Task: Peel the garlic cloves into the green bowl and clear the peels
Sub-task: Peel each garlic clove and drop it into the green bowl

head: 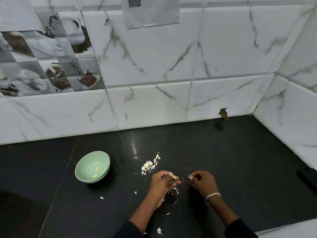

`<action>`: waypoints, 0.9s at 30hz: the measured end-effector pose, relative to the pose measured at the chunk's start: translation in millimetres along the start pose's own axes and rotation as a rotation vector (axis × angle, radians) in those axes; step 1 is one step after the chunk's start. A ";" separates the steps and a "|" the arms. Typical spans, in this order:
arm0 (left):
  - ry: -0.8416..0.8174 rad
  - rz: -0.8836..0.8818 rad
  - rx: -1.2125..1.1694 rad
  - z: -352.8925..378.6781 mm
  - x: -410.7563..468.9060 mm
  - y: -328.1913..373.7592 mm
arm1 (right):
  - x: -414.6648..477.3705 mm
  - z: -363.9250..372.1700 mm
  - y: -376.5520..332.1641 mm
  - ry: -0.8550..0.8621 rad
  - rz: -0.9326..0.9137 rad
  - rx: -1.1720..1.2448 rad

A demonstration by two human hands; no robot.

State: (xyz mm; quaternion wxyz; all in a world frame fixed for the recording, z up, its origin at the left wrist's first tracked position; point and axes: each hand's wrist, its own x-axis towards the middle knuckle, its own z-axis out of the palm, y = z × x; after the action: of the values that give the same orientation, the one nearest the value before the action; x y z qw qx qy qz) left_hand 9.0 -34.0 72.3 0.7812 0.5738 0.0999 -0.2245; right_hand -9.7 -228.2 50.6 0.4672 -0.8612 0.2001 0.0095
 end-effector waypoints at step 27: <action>0.097 0.233 0.147 -31.1 -9.1 14.4 | -16.9 25.5 -73.7 -0.255 -0.415 -0.079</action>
State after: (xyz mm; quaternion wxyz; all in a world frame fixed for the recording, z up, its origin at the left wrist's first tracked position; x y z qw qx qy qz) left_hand 10.8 0.9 78.3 0.7521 0.6474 0.0533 -0.1111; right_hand 5.2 -166.2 98.7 0.4467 -0.8932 -0.0422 0.0298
